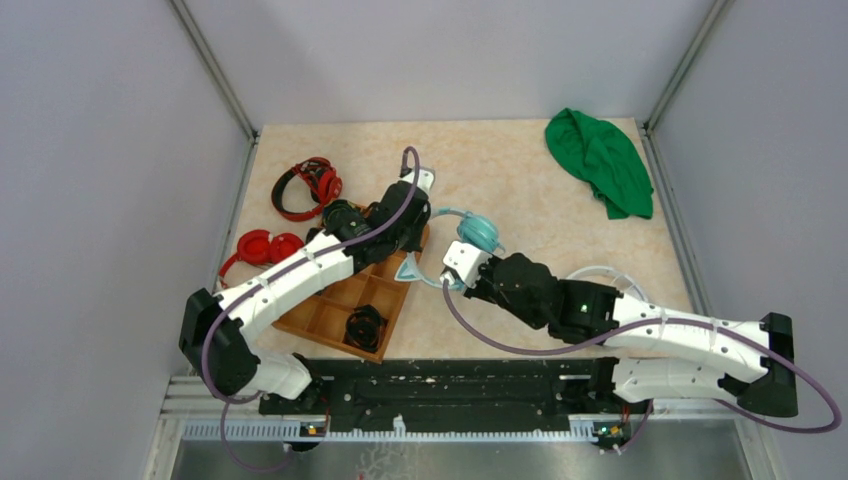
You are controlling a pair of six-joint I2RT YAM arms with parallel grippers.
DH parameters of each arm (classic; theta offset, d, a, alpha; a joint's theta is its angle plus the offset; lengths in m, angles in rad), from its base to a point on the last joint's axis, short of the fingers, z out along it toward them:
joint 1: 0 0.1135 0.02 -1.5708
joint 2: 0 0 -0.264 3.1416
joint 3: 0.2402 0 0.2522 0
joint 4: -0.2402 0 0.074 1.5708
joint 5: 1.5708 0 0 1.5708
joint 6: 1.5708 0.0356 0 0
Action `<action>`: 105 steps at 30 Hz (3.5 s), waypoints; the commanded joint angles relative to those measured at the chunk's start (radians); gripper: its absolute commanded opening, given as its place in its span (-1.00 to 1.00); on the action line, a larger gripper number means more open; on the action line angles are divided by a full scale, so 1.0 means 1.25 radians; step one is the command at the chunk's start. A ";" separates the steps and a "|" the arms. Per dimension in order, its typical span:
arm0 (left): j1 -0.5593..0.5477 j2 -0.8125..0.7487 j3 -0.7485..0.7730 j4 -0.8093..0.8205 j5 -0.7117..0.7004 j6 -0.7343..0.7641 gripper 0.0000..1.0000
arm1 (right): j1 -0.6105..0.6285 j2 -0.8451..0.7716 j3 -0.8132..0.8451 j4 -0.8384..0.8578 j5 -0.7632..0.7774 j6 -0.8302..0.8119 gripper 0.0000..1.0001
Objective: Wrap the headphones
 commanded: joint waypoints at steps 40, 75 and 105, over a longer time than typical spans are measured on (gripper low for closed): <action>-0.007 -0.111 -0.109 0.059 0.329 0.204 -1.00 | 0.007 -0.075 -0.158 0.313 -0.016 -0.239 -0.99; -0.041 -0.103 -0.123 0.035 0.414 0.241 -1.00 | 0.007 -0.092 -0.083 0.325 0.001 -0.315 -1.00; -0.051 -0.134 -0.112 -0.014 0.430 0.334 -1.00 | 0.005 -0.116 -0.060 0.203 0.063 -0.534 -1.00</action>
